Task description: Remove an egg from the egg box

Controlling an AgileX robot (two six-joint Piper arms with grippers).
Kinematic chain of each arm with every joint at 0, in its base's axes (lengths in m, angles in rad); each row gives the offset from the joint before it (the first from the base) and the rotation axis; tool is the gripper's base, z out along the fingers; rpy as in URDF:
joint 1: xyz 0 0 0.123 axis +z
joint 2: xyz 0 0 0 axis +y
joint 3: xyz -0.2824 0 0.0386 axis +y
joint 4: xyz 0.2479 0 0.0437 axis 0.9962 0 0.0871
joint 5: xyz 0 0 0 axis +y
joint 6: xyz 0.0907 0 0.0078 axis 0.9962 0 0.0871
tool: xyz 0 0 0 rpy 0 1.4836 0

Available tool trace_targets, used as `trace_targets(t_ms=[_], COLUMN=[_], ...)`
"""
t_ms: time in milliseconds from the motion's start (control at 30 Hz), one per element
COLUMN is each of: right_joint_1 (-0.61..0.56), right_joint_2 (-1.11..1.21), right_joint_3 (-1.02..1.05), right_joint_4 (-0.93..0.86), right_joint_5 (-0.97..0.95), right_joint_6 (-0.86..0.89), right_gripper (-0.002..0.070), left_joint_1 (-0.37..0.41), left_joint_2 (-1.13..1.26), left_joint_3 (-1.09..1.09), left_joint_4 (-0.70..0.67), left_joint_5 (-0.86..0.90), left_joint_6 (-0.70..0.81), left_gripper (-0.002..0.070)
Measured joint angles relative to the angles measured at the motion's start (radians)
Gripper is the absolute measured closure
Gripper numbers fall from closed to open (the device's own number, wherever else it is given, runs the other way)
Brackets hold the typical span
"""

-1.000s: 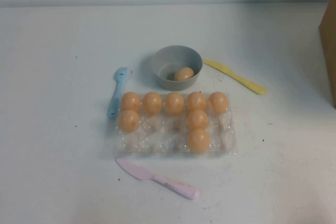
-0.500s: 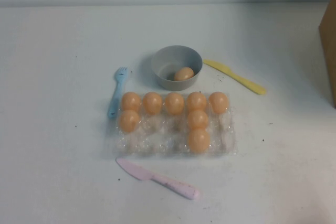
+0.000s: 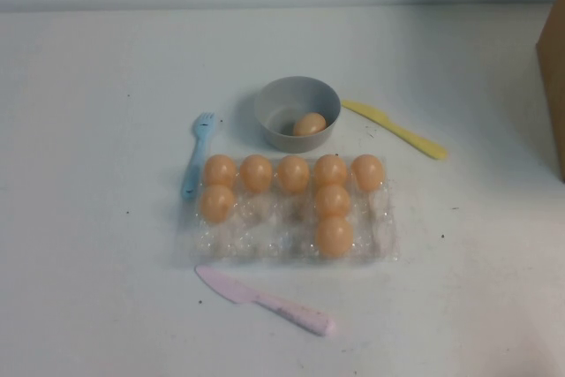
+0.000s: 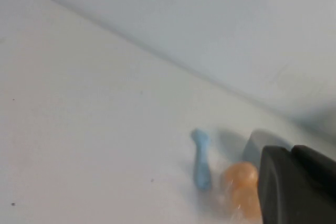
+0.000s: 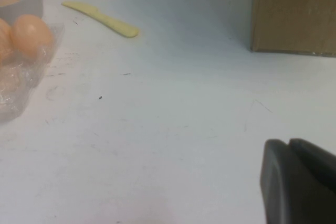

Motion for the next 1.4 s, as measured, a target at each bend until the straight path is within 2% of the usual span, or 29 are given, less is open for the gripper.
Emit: trace_targets(t_ms=[167,333,467,633,867,1100,1200,1400], right_joint_1=[0.000,0.000,0.000,0.000,0.000,0.000,0.000,0.000], right_joint_2=[0.000,0.000,0.000,0.000,0.000,0.000,0.000,0.000], right_joint_3=[0.000,0.000,0.000,0.000,0.000,0.000,0.000,0.000], right_joint_4=[0.000,0.000,0.000,0.000,0.000,0.000,0.000,0.000], right_joint_5=[0.000,0.000,0.000,0.000,0.000,0.000,0.000,0.000], right_joint_6=[0.000,0.000,0.000,0.000,0.000,0.000,0.000,0.000], right_gripper=[0.0694,0.0694,0.0694,0.0694,0.0694,0.0694,0.0694,0.0694], left_joint_1=[0.000,0.000,0.000,-0.079,-0.320,-0.425,-0.441,-0.444], left_joint_2=[0.272,0.565,0.797,1.057,1.330,1.502,1.553,1.637], left_joint_3=[-0.310,-0.578,-0.735,-0.875,-1.035,-1.113,-1.117,-1.118], left_joint_4=[0.027,0.001,-0.067,-0.081,0.096,0.162,0.164,0.131], left_joint_5=[0.363,0.583,0.709,0.760,0.760,0.764,0.759,0.691], left_joint_6=[0.332,0.615,0.760,0.819,0.767,0.745,0.751,0.729], left_gripper=[0.0678,0.0678,0.0678,0.0678,0.0678,0.0667,0.0587,0.0216])
